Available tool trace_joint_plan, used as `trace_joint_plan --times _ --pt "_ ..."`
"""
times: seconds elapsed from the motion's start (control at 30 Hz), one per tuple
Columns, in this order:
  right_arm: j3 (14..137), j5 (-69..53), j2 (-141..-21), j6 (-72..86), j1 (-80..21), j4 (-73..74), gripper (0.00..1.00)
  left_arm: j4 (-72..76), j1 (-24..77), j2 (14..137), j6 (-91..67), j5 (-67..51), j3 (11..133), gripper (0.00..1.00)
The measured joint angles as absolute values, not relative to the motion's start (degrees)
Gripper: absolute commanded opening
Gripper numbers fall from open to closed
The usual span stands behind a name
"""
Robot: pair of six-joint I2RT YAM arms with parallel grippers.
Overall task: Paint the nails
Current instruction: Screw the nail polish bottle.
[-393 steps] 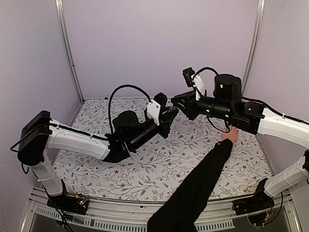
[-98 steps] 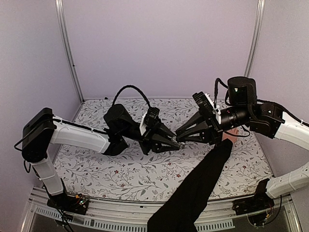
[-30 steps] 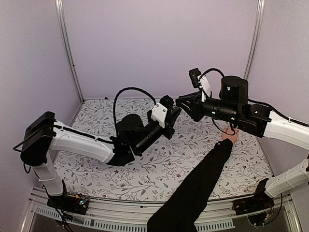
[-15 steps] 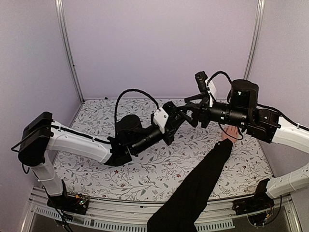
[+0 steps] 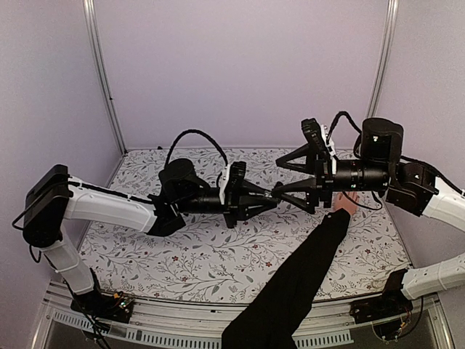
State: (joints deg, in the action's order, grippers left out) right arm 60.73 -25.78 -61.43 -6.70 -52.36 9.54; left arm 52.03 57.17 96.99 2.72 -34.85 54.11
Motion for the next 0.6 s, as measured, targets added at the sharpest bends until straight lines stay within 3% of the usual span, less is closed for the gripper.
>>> trace_joint_plan --times 0.33,0.6 --pt "65.2 -41.3 -63.9 -15.6 -52.3 17.3 0.56 57.9 56.8 97.9 -7.4 -58.2 54.6 0.00" --pt "65.5 -47.0 -65.9 -18.4 -53.6 20.0 0.54 61.9 56.5 100.4 -13.1 -63.7 56.0 0.00"
